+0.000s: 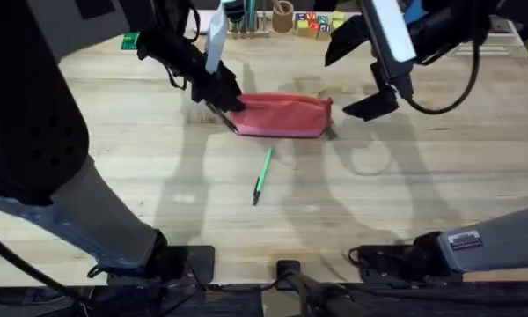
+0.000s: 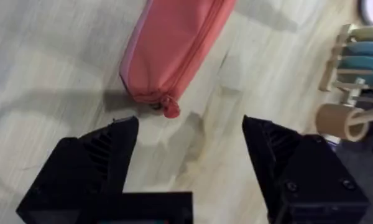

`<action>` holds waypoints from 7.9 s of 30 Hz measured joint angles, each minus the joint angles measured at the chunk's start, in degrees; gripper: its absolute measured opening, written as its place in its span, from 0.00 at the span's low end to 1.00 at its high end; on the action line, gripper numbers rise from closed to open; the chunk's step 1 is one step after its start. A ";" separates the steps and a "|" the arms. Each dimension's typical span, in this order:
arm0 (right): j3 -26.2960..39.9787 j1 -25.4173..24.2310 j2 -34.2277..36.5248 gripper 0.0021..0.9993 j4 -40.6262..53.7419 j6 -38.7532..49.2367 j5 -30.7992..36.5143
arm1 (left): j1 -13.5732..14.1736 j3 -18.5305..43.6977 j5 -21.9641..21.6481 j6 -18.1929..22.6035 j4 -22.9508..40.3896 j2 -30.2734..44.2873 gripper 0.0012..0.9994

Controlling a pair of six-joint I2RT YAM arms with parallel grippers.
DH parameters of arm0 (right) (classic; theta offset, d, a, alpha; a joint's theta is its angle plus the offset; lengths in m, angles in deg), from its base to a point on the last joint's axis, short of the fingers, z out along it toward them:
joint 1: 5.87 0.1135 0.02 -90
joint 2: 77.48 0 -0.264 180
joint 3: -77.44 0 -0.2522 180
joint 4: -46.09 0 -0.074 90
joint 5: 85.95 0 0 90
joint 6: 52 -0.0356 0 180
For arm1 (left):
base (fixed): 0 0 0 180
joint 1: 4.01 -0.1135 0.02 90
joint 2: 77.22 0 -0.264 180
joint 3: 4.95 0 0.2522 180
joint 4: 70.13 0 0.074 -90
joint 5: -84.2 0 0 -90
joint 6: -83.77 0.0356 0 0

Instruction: Unzip the bag, pick up the pens from the table one at a time and place them inside, then zip the bag closed.

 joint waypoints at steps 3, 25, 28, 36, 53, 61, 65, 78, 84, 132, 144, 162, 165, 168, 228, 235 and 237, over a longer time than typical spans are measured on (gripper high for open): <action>0.00 0.00 1.77 1.00 -0.03 0.07 0.00 | 0.00 0.00 0.00 0.00 0.00 0.01 0.04; 0.00 1.09 5.98 0.89 -1.57 1.53 0.00 | 0.00 0.00 0.00 0.00 0.00 0.01 0.04; 0.00 1.09 6.25 0.79 -1.62 1.72 0.00 | 0.00 0.00 0.00 0.00 0.00 0.01 0.04; 0.00 1.27 6.50 0.73 -1.62 1.74 0.00 | 0.00 0.00 0.00 0.00 -0.04 0.01 0.04; 0.00 1.92 6.87 0.04 -0.96 2.36 0.87 | 0.00 0.00 -0.15 0.00 -0.33 0.01 0.04; 0.00 1.92 6.87 0.03 -0.83 2.36 0.87 | 0.00 0.00 -0.17 0.00 -0.33 0.01 0.04; 0.00 1.92 6.87 0.03 -0.70 2.36 0.87 | 0.00 0.00 -0.17 0.00 -0.33 -0.01 0.04; 0.55 1.95 6.78 0.03 3.17 -0.90 0.87 | 0.07 0.00 -0.15 0.00 -0.26 0.01 0.04; 0.55 2.10 4.48 0.03 3.71 -2.85 1.22 | 0.04 0.00 -0.24 0.00 -0.35 0.01 0.04; 2.93 17.84 2.72 0.03 -6.76 -35.34 14.99 | -0.87 0.11 -3.21 0.00 -1.07 0.01 0.04; 2.93 18.42 2.74 0.03 -11.08 -40.52 14.06 | -0.87 0.11 -4.04 0.00 -1.05 0.01 0.04; 2.93 20.83 5.82 0.03 -17.41 -45.25 13.10 | -1.20 0.22 -6.05 0.00 -1.05 0.01 0.04; 2.93 20.83 5.80 0.03 -18.79 -45.75 12.42 | -1.29 0.22 -6.14 0.00 -1.09 0.01 0.04; 2.93 20.85 5.82 0.03 -19.52 -46.74 12.03 | -1.36 0.22 -6.17 0.00 -1.09 0.01 0.04; 3.91 27.83 5.85 0.99 -29.63 -48.48 -4.79 | -0.35 0.31 -2.97 0.01 -2.38 -0.01 0.04; 3.96 25.46 5.85 1.00 -27.29 -48.50 -5.09 | -0.37 0.31 -2.93 0.01 -2.20 -0.01 0.04; 3.96 24.35 5.84 1.00 -26.14 -48.50 -4.92 | -0.37 0.31 -2.91 0.00 -2.19 -0.01 0.04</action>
